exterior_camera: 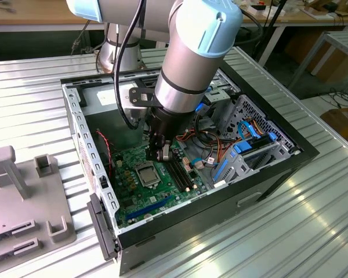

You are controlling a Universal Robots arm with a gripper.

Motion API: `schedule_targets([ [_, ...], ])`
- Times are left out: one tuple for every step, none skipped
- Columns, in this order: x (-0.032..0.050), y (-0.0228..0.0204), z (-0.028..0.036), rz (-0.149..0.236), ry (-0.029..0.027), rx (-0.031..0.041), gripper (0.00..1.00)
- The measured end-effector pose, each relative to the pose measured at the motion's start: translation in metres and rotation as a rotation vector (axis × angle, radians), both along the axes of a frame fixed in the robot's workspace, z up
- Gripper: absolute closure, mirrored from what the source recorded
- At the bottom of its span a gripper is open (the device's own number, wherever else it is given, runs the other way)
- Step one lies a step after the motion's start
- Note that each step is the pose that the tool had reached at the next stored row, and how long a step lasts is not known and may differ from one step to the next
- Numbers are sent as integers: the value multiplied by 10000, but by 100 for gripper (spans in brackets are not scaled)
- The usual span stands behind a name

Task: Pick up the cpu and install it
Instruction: 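Install the first cpu locking lever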

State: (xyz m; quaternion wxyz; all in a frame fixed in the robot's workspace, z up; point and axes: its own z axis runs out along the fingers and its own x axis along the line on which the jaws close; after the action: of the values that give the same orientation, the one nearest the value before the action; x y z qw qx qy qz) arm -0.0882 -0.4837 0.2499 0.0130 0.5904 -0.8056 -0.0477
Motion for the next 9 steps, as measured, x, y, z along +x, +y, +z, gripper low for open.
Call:
schedule_targets([
  [11,0,-1,0,0,0,89],
  [33,-1,-1,1,-9,-1,89],
  [62,3,-1,8,-45,0,89],
  [72,5,0,15,-79,-2,89],
  [85,7,-1,20,-109,0,89],
  [101,9,-1,27,-136,1,89],
  [116,10,-1,31,-158,2,89],
  [136,11,-1,35,-174,8,89],
  [154,11,0,38,-182,19,89],
])
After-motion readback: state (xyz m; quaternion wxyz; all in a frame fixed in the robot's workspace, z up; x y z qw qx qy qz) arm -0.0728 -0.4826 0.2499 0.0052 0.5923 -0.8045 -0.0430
